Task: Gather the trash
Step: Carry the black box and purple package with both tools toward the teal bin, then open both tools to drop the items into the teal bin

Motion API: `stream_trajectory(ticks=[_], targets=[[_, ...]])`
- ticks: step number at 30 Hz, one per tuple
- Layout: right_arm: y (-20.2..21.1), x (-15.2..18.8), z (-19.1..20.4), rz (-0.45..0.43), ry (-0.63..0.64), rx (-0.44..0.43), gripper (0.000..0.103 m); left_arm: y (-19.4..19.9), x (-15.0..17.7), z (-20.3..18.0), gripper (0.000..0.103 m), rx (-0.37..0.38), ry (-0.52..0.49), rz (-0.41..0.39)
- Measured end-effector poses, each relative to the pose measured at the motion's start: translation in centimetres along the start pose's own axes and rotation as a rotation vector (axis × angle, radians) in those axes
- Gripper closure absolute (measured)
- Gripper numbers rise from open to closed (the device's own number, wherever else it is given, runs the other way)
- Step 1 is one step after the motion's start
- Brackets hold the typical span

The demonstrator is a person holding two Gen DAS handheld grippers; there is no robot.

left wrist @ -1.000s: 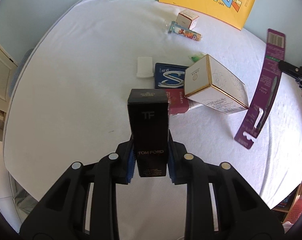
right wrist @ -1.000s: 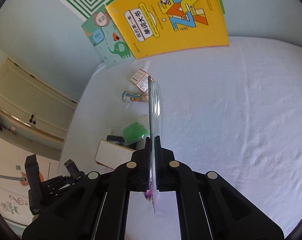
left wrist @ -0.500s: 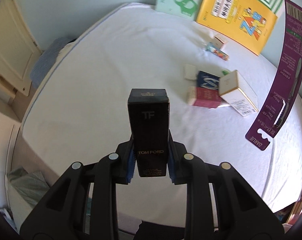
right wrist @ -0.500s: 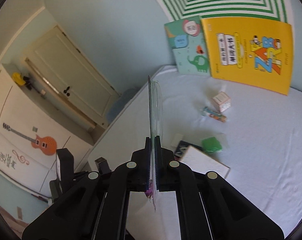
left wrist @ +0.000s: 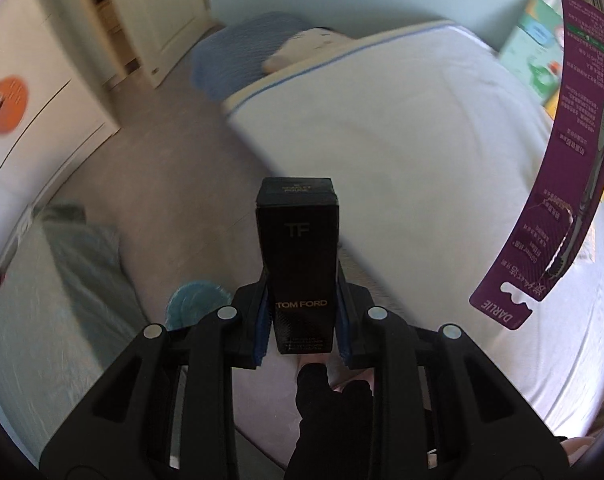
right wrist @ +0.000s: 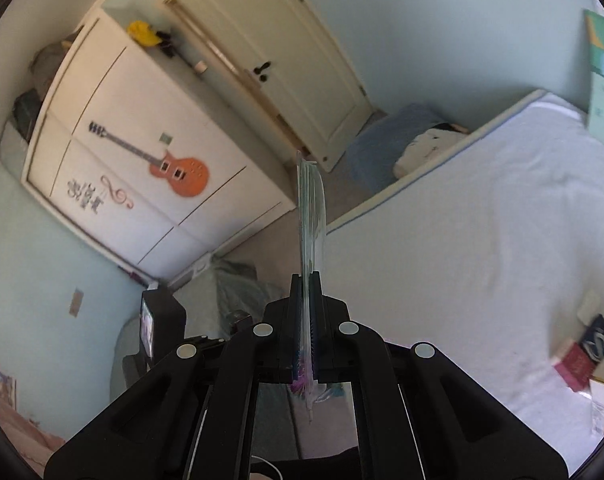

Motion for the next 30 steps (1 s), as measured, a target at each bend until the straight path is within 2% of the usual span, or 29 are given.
stream_trajectory(ticks=[5, 10, 16, 17, 18, 19, 20, 21, 25, 30], targets=[[-9.0, 0.5, 6.9, 0.147, 0.118, -0.104, 0.099, -1.3, 2.8, 7.4, 0.079, -0.037, 0.147, 0.042], [-17.0, 2.4, 12.9, 0.278, 0.214, -0.179, 0.099, -3.0, 5.2, 13.9, 0.079, -0.058, 0.281, 0.081], [-24.8, 5.3, 19.6, 0.397, 0.314, -0.231, 0.098, -4.7, 6.9, 19.2, 0.079, -0.082, 0.39, 0.11], [-26.0, 5.9, 20.6, 0.413, 0.332, -0.237, 0.094, -5.0, 7.2, 20.1, 0.077, -0.102, 0.398, 0.116], [-27.2, 6.7, 21.4, 0.434, 0.352, -0.239, 0.091, -5.5, 7.5, 21.1, 0.06, -0.127, 0.409, 0.126], [-28.3, 7.4, 21.8, 0.458, 0.369, -0.231, 0.082, -5.6, 8.4, 21.9, 0.043, -0.135, 0.416, 0.139], [-29.1, 8.0, 22.1, 0.475, 0.38, -0.225, 0.051, -6.2, 8.6, 22.5, 0.018, -0.139, 0.427, 0.149], [-30.0, 8.6, 22.6, 0.491, 0.387, -0.223, 0.04, -6.7, 9.1, 23.2, 0.014, -0.156, 0.437, 0.154], [-31.2, 10.9, 23.0, 0.551, 0.407, -0.227, 0.04, -8.6, 11.2, 25.1, 0.014, -0.19, 0.458, 0.228], [-31.8, 11.5, 21.8, 0.583, 0.39, -0.217, 0.04, -8.4, 12.9, 25.4, 0.014, -0.194, 0.464, 0.252]])
Point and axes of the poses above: each gripper's, at about its wrist camera, not at the fingertips, and y roughly against the way its jaws point, z to its left, x to its underside, the point moved 10 cm from there along -y, roughly the way its jaws point, and after that the axes turned 2 degrees about -x, right-handed, at the moved point
